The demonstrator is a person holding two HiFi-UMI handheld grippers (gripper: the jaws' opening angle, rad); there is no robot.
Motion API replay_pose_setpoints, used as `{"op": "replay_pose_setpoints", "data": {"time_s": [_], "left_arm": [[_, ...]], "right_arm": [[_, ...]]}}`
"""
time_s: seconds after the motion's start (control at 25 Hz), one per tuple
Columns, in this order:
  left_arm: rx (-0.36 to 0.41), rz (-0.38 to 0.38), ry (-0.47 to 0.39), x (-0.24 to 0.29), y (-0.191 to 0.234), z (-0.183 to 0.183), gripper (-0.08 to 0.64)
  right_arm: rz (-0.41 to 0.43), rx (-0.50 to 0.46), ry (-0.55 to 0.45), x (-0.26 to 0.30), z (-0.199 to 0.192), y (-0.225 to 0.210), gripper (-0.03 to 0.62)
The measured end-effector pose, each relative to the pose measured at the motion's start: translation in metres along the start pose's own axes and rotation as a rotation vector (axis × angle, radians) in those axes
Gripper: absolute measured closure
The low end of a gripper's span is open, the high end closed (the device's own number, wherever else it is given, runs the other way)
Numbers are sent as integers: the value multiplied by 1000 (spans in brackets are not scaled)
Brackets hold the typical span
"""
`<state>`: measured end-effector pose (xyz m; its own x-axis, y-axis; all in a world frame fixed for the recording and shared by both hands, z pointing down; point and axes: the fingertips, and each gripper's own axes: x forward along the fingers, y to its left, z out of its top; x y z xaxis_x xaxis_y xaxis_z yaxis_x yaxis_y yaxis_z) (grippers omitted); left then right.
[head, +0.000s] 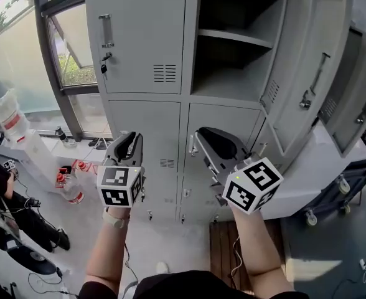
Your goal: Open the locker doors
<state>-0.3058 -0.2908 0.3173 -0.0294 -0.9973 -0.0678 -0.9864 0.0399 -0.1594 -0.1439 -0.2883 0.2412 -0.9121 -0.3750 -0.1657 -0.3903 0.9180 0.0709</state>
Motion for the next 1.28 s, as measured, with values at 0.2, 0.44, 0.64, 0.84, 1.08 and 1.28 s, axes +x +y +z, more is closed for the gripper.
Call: {"op": "replay_pose_setpoints", "data": {"time_s": [0.2, 0.44, 0.64, 0.84, 1.08, 1.28], "left_arm": [[2, 108, -67, 10, 69, 48, 479], [33, 192, -143, 29, 129, 117, 408], [76, 247, -197, 54, 161, 171, 356], [99, 308, -200, 77, 195, 208, 315], [82, 309, -163, 107, 218, 223, 273], [123, 343, -145, 122, 229, 231, 258]], "right_arm": [[6, 36, 26, 41, -19, 7, 529], [22, 78, 51, 82, -43, 21, 529], [15, 113, 52, 104, -50, 22, 529], [-6, 123, 46, 113, -54, 14, 529], [-49, 135, 41, 111, -57, -2, 529], [-64, 136, 46, 112, -63, -11, 529]]}}
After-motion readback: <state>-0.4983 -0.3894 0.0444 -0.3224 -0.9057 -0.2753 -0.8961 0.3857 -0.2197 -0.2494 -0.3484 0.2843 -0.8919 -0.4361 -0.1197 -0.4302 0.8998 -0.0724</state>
